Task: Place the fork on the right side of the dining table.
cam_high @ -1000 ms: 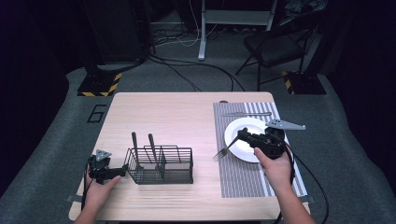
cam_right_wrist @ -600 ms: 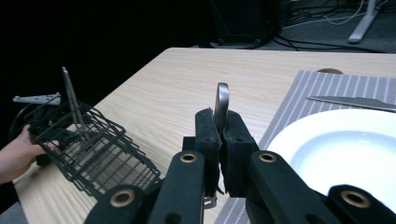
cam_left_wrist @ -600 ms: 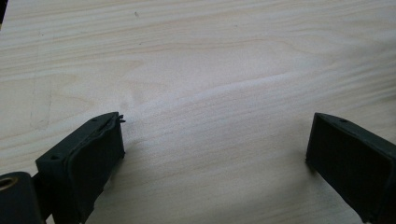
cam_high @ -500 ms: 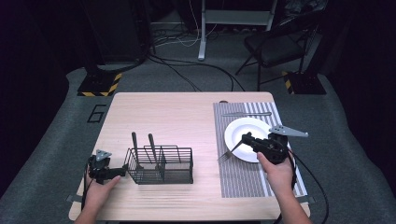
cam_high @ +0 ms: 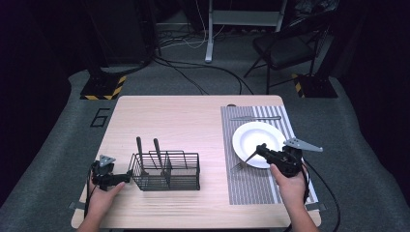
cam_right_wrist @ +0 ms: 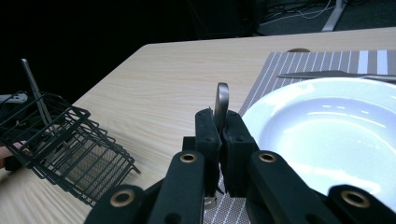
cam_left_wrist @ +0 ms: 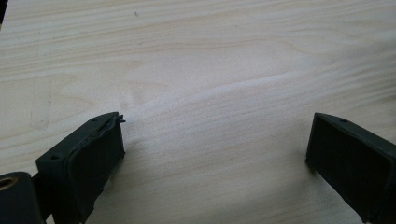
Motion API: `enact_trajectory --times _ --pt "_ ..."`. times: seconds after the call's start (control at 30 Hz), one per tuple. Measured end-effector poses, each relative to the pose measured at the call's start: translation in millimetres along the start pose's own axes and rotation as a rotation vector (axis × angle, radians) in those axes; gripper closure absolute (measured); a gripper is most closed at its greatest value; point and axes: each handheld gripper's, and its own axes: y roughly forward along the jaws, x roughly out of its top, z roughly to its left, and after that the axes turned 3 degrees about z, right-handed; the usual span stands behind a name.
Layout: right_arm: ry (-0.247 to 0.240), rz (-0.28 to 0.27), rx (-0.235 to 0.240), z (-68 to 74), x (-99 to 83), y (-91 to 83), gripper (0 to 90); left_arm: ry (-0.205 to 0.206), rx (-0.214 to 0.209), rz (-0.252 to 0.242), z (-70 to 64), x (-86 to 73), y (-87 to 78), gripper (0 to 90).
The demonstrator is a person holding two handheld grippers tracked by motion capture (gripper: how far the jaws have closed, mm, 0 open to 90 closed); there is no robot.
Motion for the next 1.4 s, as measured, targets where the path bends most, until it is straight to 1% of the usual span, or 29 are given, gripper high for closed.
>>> enact_trajectory --times 0.2,0.23,0.27,0.3,0.33,0.53,0.57,0.73,0.8,1.0,1.03,1.1,1.13,1.23,1.33,1.4 --pt "0.016 0.011 -0.013 -4.1 -10.3 0.0 86.8 0.0 0.0 0.0 0.0 0.0 0.0 3.7" --pt "0.023 0.022 -0.02 -5.3 -13.7 -0.3 86.8 0.0 0.0 0.0 0.0 0.0 0.0 3.7" --pt "0.023 0.022 -0.02 -5.3 -13.7 -0.3 86.8 -0.001 0.0 0.0 0.0 0.0 0.0 3.7" --pt "0.035 0.03 -0.027 -7.2 -17.1 -1.3 86.8 0.0 0.0 0.0 0.0 0.0 0.0 3.7" --pt "0.035 0.03 -0.027 -7.2 -17.1 -1.3 86.8 -0.001 0.0 0.0 0.0 0.0 0.0 3.7" --pt "0.076 0.022 -0.028 -12.7 -24.1 -7.4 86.5 -0.001 0.0 0.0 0.0 0.0 0.0 3.8" --pt "0.076 0.014 -0.03 -15.0 -25.9 -8.3 86.1 0.0 0.0 0.0 0.0 0.0 0.0 3.7" --pt "0.088 0.011 -0.046 -18.3 -29.1 -10.3 84.2 0.0 0.0 0.0 -0.1 0.0 0.0 3.7" --pt "0.082 0.005 -0.046 -20.1 -30.6 -11.5 82.9 0.0 0.0 0.0 0.0 0.0 0.0 3.7" --pt "0.107 0.002 -0.044 -26.0 -35.9 -15.4 79.6 0.0 0.0 0.0 0.0 0.0 0.0 3.7" --pt "0.109 0.005 -0.048 -27.6 -36.8 -16.0 79.2 0.0 0.0 0.0 0.0 0.0 0.0 3.7" --pt "0.127 0.003 -0.049 -31.0 -38.8 -16.7 78.9 0.0 0.0 0.0 0.0 0.0 0.0 3.7" --pt "0.126 0.006 -0.05 -34.1 -40.2 -17.2 78.4 0.0 0.0 0.0 -0.1 0.0 0.0 3.7" --pt "0.15 0.016 -0.047 -42.0 -44.4 -18.5 76.2 0.0 0.0 0.0 -0.1 0.0 0.0 3.7" --pt "0.172 0.033 -0.06 -49.2 -50.2 -19.7 74.8 -0.001 0.0 0.0 -0.1 0.0 0.0 3.7" --pt "0.198 0.034 -0.058 -53.4 -53.9 -20.6 74.2 0.0 0.0 0.0 0.0 0.0 0.0 3.7"
